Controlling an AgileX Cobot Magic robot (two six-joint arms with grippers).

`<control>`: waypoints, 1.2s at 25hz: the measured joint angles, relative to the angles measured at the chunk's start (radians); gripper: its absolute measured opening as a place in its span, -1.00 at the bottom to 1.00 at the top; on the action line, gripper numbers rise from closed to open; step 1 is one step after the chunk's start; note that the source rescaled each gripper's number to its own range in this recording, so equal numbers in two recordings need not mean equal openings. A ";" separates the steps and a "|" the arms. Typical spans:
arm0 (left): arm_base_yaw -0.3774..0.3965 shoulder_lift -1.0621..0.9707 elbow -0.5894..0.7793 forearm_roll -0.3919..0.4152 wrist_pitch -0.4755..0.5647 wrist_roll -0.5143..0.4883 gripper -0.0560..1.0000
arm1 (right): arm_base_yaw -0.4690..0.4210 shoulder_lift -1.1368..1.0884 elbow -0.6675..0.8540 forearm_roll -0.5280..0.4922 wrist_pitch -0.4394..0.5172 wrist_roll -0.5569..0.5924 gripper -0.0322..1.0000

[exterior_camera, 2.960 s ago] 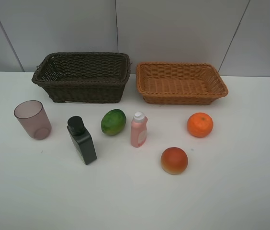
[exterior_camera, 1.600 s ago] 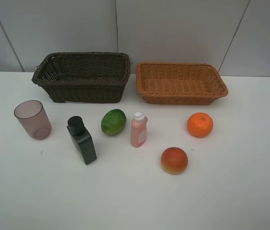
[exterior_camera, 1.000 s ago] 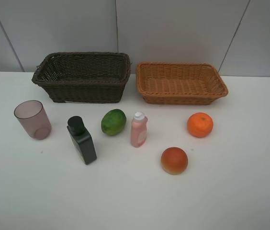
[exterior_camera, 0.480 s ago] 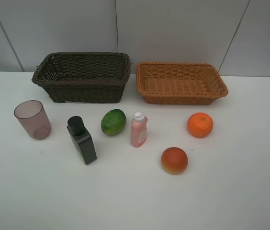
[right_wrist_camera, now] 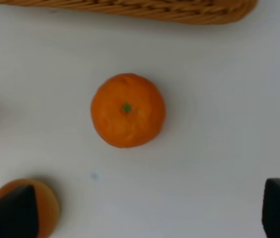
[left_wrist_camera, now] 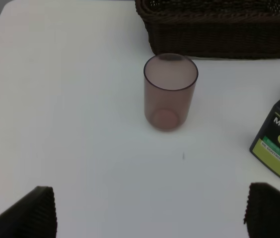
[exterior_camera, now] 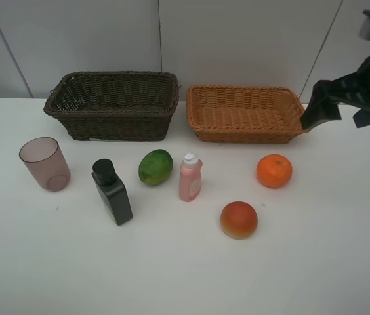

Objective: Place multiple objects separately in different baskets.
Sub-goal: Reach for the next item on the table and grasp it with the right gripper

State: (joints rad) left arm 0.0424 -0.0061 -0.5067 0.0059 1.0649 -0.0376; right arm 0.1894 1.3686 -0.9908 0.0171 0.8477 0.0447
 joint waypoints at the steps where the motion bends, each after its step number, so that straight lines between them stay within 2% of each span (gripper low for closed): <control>1: 0.000 0.000 0.000 0.000 0.000 0.000 0.97 | 0.014 0.050 -0.023 0.000 -0.001 0.014 0.95; 8: 0.000 0.000 0.000 0.000 0.000 0.000 0.97 | 0.051 0.269 -0.093 -0.005 -0.060 0.102 0.95; 18: 0.000 0.000 0.000 0.000 0.000 0.000 0.97 | 0.053 0.308 -0.098 -0.044 -0.130 0.237 0.95; 24: 0.000 0.000 0.000 0.000 0.000 0.000 0.97 | 0.059 0.356 -0.098 -0.050 -0.131 0.274 0.95; 30: 0.000 0.000 0.000 0.000 0.000 0.000 0.97 | 0.108 0.404 -0.112 -0.092 -0.131 0.334 0.95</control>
State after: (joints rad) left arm 0.0424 -0.0061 -0.5067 0.0059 1.0649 -0.0376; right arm 0.2974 1.7721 -1.1031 -0.0752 0.7172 0.3788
